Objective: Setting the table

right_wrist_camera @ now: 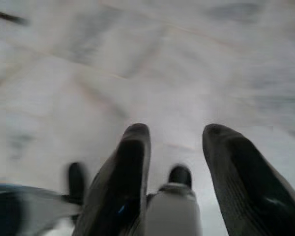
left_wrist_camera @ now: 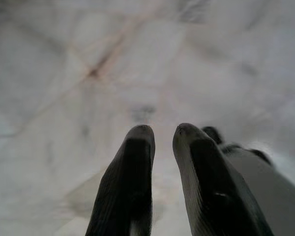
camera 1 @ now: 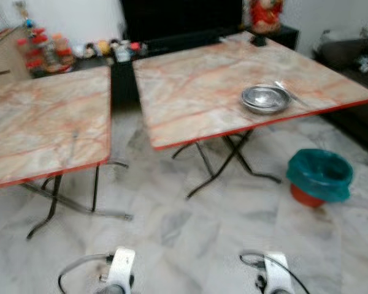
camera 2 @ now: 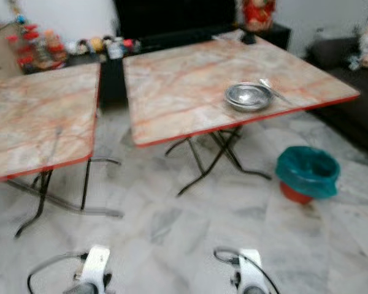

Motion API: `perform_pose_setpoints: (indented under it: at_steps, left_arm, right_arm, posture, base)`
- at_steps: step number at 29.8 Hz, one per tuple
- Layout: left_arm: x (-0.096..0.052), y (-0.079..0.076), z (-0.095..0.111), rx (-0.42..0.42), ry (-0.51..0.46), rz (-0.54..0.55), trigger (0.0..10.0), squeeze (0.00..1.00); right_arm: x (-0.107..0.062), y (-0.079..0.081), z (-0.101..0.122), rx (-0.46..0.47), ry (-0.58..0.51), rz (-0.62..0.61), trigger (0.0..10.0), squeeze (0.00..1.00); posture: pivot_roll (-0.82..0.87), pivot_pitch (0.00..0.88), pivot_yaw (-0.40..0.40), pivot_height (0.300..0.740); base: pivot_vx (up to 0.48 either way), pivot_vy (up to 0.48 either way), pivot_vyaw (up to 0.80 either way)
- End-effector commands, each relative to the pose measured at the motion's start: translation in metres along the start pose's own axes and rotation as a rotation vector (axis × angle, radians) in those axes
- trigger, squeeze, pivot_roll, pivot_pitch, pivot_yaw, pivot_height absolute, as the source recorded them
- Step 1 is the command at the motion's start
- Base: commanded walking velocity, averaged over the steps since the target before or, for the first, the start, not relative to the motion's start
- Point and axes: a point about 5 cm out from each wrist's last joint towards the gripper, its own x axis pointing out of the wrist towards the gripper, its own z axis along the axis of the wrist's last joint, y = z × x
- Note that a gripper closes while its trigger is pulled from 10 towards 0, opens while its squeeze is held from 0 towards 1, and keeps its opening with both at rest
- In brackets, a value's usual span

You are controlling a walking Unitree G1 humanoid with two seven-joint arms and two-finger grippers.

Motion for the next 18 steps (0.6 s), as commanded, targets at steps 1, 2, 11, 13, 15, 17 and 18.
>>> perform_pose_setpoints:
  at_steps: [1,2,11,13,15,17,18]
  left_arm:
    - [0.001,-0.0021,0.0036,-0.004,-0.003,-0.004,10.0,0.0]
    - [0.0011,-0.0017,0.004,-0.004,-0.004,-0.003,10.0,0.0]
    - [0.0016,0.0021,0.0075,-0.005,-0.012,0.008,10.0,0.0]
    - [0.0017,0.0025,0.0079,-0.007,-0.013,0.01,10.0,0.0]
    - [0.0016,0.0027,0.0077,-0.011,-0.013,0.012,10.0,0.0]
    - [0.0016,0.0027,0.0076,-0.014,-0.012,0.013,10.0,0.0]
    - [0.0016,0.0024,0.0074,-0.016,-0.012,0.014,10.0,0.0]
  right_arm:
    - [-0.0002,-0.0087,-0.0003,0.0,0.004,-0.02,10.0,0.0]
    - [-0.0001,-0.0084,0.0,0.0,0.004,-0.018,10.0,0.0]
    - [0.0009,-0.0098,0.0051,0.026,-0.006,-0.023,10.0,0.0]
    - [0.0007,-0.0111,0.0042,0.021,-0.004,-0.03,10.0,0.0]
    - [0.0004,-0.0112,0.0035,0.031,-0.008,-0.033,10.0,0.0]
    - [0.0,-0.0107,0.0016,0.033,-0.005,-0.031,10.0,0.0]
    - [-0.0004,-0.0102,-0.0004,0.03,0.001,-0.029,10.0,0.0]
  posture:
    - [-0.06,0.0,0.094,0.74]
    - [-0.06,0.0,0.094,0.74]
    - [-0.07,0.0,0.103,0.74]
    - [-0.07,0.0,0.107,0.74]
    - [-0.07,0.0,0.107,0.74]
    - [-0.07,0.0,0.106,0.74]
    - [-0.07,0.0,0.106,0.74]
  base:
    - [0.0,0.42,0.0]
    - [0.0,0.42,0.0]
    - [0.0,0.42,-0.41]
    - [0.0,0.418,0.0]
    - [0.0,0.416,0.0]
    - [0.0,0.416,0.0]
    - [0.0,0.416,0.0]
